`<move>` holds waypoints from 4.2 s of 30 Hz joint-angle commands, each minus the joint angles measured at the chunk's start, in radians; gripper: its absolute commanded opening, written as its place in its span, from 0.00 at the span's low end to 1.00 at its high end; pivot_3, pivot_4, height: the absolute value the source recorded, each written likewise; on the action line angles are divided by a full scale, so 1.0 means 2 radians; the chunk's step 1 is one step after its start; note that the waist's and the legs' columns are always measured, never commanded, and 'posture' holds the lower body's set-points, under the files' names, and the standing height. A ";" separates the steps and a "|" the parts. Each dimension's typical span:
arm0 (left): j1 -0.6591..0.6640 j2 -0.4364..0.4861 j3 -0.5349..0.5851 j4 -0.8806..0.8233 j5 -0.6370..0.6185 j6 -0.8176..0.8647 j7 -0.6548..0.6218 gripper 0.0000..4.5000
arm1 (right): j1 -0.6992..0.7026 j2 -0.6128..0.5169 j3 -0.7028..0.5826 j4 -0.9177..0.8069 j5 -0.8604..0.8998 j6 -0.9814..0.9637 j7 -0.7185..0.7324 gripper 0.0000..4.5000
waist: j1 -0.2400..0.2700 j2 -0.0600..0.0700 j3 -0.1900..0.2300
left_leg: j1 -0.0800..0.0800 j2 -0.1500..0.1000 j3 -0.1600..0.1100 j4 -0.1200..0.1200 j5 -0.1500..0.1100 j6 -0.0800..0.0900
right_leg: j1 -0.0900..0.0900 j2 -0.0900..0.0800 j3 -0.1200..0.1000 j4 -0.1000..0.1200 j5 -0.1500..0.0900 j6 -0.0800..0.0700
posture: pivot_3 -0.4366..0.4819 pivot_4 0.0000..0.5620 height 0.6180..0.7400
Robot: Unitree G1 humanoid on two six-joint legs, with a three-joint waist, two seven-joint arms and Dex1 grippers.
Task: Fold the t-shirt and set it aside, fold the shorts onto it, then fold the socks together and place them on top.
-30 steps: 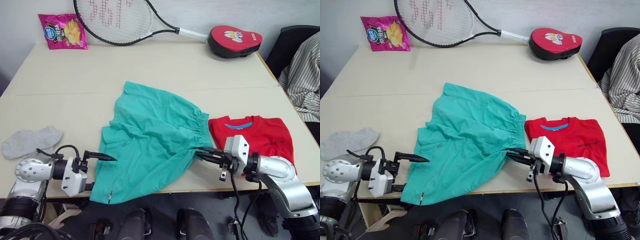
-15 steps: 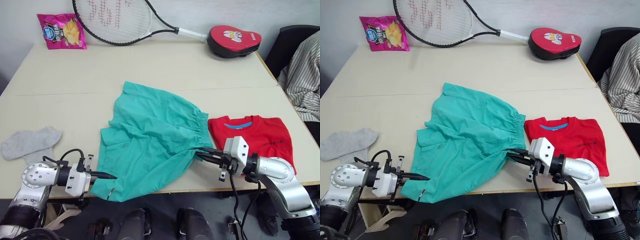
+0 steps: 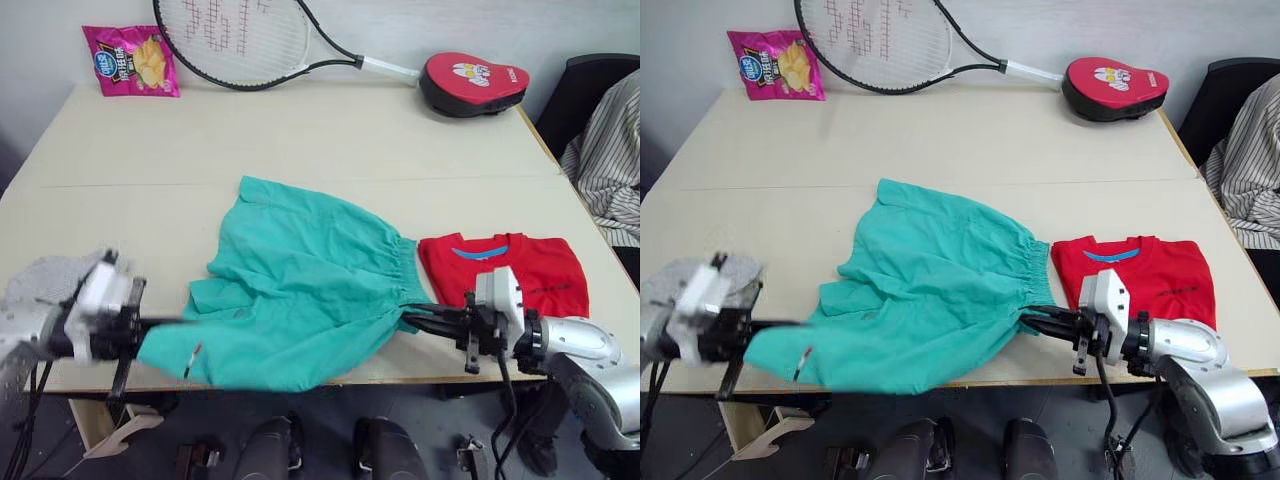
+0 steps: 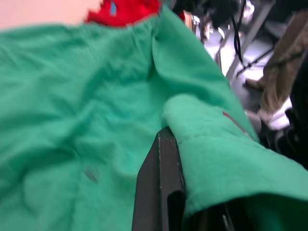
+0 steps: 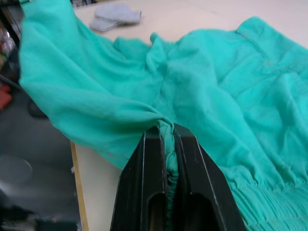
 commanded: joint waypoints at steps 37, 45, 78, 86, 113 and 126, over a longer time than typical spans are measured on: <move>-0.584 -0.273 -0.029 0.718 0.324 -0.068 0.209 0.09 | -0.278 0.133 -0.056 0.313 -0.021 0.144 -0.241 0.00 | -0.008 -0.003 0.001 | -0.013 -0.002 0.001 0.010 0.005 0.008 | -0.008 0.002 -0.008 0.007 0.002 0.004 | 0.48 0.27 1.00; -0.578 -0.276 0.013 0.717 0.331 -0.149 0.296 0.65 | -0.253 0.154 -0.065 0.286 -0.070 0.034 -0.245 0.51 | -0.007 -0.003 0.001 | -0.013 -0.002 0.001 0.010 0.005 0.008 | -0.008 0.002 -0.008 0.007 0.002 0.004 | 0.48 0.27 1.00; -0.394 -0.231 -0.181 0.572 0.556 -0.514 0.132 0.92 | -0.135 0.066 0.185 0.227 -0.459 -0.289 -0.173 0.58 | 0.005 -0.005 0.000 | -0.009 -0.001 0.001 0.010 0.004 0.007 | -0.006 0.000 -0.007 0.008 0.003 0.002 | 0.48 0.27 1.00; -0.424 -0.240 -0.212 0.653 0.583 -0.509 0.186 0.43 | -0.148 0.062 0.175 0.256 -0.464 -0.316 -0.182 0.01 | 0.004 -0.005 -0.002 | -0.008 -0.002 0.001 0.011 0.004 0.007 | -0.006 -0.001 -0.007 0.009 0.003 0.002 | 0.48 0.27 1.00; 0.146 -0.120 0.008 -0.014 0.294 -0.321 0.137 0.01 | -0.091 0.009 0.169 0.295 -0.338 -0.518 -0.061 0.00 | -0.008 -0.004 -0.002 | -0.007 0.000 0.000 0.009 0.002 0.004 | -0.005 -0.002 -0.006 0.004 0.002 0.001 | 0.48 0.27 1.00; 0.218 -0.135 0.037 -0.084 0.252 -0.213 0.139 0.31 | -0.007 -0.011 0.151 0.231 -0.266 -0.468 -0.023 0.31 | -0.007 -0.004 -0.002 | 0.000 0.001 0.000 0.007 -0.002 0.001 | 0.001 -0.001 -0.005 0.002 0.002 0.000 | 0.48 0.27 1.00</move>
